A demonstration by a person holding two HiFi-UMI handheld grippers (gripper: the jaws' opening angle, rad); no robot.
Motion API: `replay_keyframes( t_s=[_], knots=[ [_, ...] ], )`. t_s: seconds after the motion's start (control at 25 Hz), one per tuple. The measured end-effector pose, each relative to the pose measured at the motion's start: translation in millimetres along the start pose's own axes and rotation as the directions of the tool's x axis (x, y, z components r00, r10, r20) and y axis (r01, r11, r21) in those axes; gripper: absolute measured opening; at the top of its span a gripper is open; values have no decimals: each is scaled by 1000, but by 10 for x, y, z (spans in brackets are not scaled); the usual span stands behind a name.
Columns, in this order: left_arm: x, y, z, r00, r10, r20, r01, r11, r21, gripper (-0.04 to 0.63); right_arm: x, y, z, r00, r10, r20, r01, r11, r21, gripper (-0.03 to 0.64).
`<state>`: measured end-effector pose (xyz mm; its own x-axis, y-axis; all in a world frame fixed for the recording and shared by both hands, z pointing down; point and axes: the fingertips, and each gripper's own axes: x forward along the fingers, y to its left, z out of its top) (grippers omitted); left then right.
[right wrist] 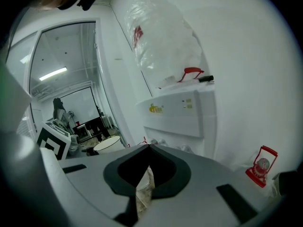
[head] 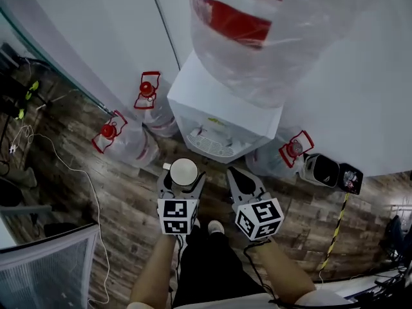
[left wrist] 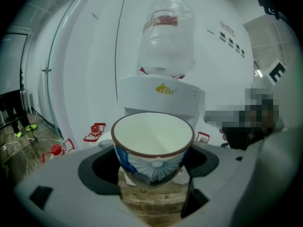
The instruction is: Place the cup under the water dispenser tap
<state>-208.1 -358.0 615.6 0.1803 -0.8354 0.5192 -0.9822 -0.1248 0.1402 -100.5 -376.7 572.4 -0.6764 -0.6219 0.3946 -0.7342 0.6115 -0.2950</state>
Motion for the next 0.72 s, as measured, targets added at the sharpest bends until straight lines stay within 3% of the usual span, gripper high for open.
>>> replay_keyframes(
  t_s=[0.32,0.72],
  knots=[
    [685,150,-465,999,-33,-2,33,999,43,433,420,-334,-633,999,-43,3,43,999,29,20],
    [1382,400,-853,999,-41,-5,41,997,64,433,926,-492,-1087,999,-43,20,43,999,19,20]
  ],
)
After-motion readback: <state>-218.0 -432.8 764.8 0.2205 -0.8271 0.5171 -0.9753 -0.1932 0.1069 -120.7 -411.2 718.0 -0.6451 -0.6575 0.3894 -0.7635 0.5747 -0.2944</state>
